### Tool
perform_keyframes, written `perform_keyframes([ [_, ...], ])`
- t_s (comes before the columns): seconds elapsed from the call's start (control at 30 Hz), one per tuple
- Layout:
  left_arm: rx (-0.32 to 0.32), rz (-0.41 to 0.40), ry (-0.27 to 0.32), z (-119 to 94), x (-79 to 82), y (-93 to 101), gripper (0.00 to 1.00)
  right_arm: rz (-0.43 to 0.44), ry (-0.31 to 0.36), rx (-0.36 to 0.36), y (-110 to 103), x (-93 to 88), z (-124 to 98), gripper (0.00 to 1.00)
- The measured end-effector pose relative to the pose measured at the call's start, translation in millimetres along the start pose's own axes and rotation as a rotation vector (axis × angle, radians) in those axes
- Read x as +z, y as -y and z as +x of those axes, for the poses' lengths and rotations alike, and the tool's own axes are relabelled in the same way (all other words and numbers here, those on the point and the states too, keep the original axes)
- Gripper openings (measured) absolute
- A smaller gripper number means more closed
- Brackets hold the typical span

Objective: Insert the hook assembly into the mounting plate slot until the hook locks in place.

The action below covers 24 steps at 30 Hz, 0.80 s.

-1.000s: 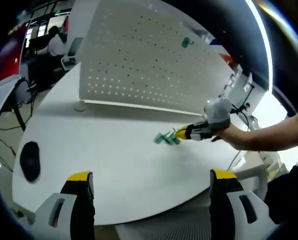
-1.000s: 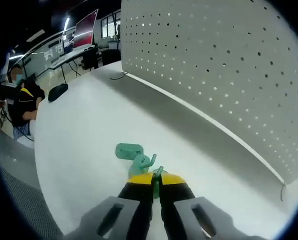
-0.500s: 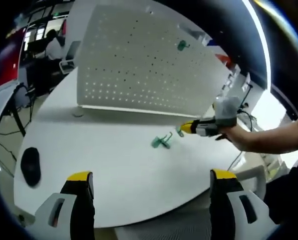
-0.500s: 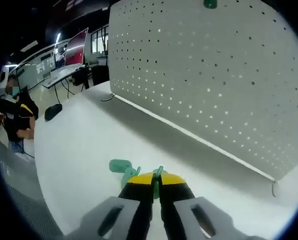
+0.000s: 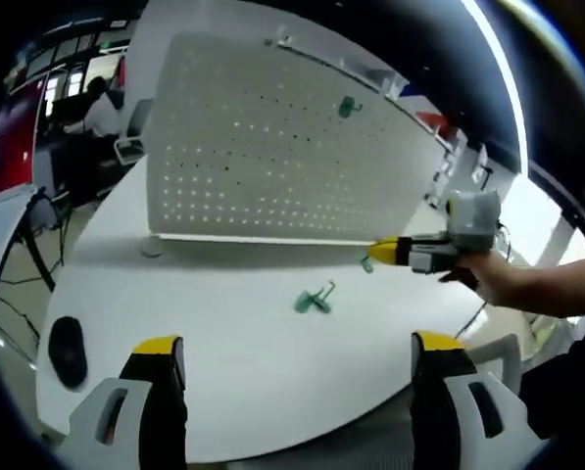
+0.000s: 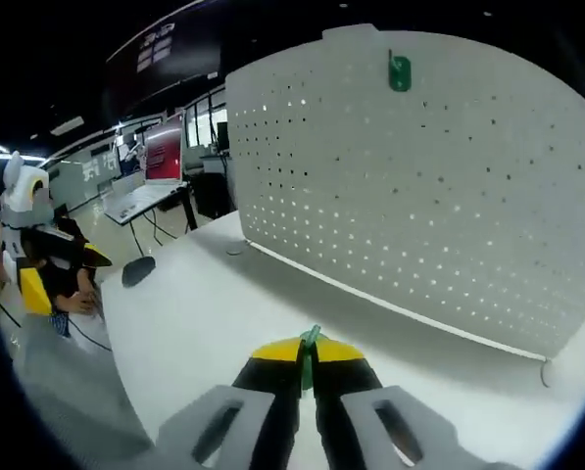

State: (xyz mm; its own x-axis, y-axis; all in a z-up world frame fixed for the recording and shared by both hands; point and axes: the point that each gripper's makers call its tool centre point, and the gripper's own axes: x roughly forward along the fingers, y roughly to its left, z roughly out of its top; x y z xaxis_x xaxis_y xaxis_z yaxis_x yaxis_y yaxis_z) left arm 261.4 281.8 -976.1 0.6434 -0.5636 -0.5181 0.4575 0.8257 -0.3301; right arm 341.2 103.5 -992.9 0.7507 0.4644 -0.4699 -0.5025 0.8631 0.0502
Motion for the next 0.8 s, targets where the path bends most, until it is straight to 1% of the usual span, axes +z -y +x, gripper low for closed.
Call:
perform_keyframes([
  [0.1, -0.01, -0.006, 0.012, 0, 4.6, 3.7, 0.94, -0.016, 0.034, 0.036, -19, 9.8, -8, 0.0],
  [0.13, -0.013, -0.006, 0.014, 0, 5.8, 5.2, 0.93, -0.017, 0.057, 0.059, -28, 15.3, -11, 0.0],
  [0.2, -0.01, -0.005, 0.021, 0, 8.8, 7.0, 0.93, -0.015, 0.084, 0.079, -42, 23.0, -18, 0.0],
  [0.27, -0.014, -0.012, 0.027, 0, 11.3, 8.6, 0.92, 0.005, 0.109, 0.109, -54, 30.2, -24, 0.0],
  [0.3, -0.02, -0.02, 0.031, 0, 12.9, 10.6, 0.91, 0.014, 0.13, 0.114, -61, 35.7, -28, 0.0],
  [0.33, -0.022, -0.022, 0.033, 0, 13.6, 11.2, 0.9, 0.018, 0.138, 0.117, -63, 37.5, -30, 0.0],
  [0.4, -0.034, -0.03, 0.042, 0, 16.7, 15.7, 0.89, 0.035, 0.16, 0.137, -75, 44.2, -36, 0.0],
  [0.43, -0.049, -0.041, 0.05, 0, 18.6, 18.9, 0.88, 0.041, 0.177, 0.147, -82, 48.9, -40, 0.0],
  [0.5, -0.111, -0.125, 0.066, 1, 23.0, 31.0, 0.88, 0.043, 0.2, 0.171, -95, 54.8, -45, 0.0],
  [0.53, -0.115, -0.132, 0.069, 1, 24.0, 32.2, 0.87, 0.041, 0.208, 0.177, -99, 56.8, -47, 0.0],
  [0.6, -0.125, -0.123, 0.077, 1, 27.3, 35.5, 0.82, 0.033, 0.227, 0.194, -110, 61.8, -51, 0.0],
  [0.7, -0.167, -0.154, 0.093, 0, 32.6, 44.7, 0.75, 0.013, 0.256, 0.216, -123, 70.0, -57, 0.0],
  [0.8, -0.19, -0.138, 0.08, -1, 33.7, 52.4, 0.67, -0.01, 0.275, 0.231, -132, 75.7, -60, 0.0],
])
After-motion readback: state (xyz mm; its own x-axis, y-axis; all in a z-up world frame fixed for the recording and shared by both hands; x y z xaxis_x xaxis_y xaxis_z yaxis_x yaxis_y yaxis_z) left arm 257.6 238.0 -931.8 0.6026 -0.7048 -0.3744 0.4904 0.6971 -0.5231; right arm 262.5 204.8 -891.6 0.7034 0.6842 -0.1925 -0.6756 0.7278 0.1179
